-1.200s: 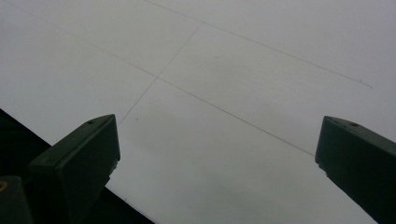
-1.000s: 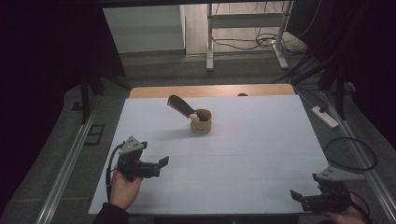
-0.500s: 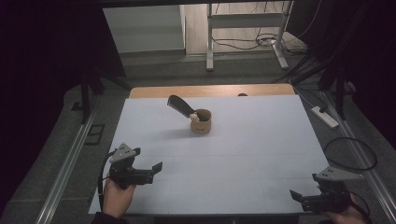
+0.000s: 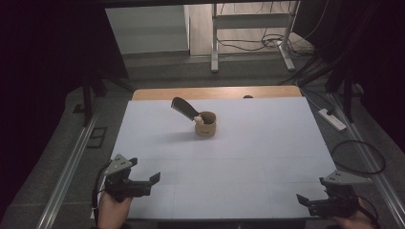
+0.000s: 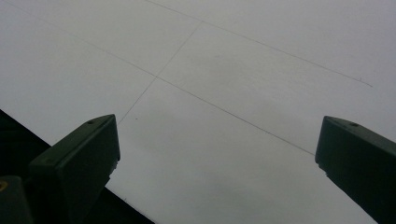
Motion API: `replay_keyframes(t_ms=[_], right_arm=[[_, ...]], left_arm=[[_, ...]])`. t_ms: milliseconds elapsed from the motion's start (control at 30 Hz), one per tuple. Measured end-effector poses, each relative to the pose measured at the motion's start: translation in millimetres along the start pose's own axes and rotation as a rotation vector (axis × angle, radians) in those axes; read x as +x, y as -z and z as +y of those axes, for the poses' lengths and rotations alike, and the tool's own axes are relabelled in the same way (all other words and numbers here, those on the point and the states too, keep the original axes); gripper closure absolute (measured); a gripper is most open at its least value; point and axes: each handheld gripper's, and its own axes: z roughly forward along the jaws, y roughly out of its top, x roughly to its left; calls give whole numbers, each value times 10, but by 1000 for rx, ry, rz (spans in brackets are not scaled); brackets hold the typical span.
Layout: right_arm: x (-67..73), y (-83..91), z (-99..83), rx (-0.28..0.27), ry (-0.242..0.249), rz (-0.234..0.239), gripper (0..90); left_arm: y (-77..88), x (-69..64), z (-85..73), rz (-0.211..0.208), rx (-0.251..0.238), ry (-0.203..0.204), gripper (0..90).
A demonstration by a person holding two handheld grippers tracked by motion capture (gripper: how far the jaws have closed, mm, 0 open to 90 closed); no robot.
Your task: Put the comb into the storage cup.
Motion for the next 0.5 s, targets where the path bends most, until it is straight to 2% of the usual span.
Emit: replay_keyframes(t_ms=[500], right_arm=[[1,-1,0,1,-1,-1,0]], left_arm=[[200,14,-190,33,10,33,2]])
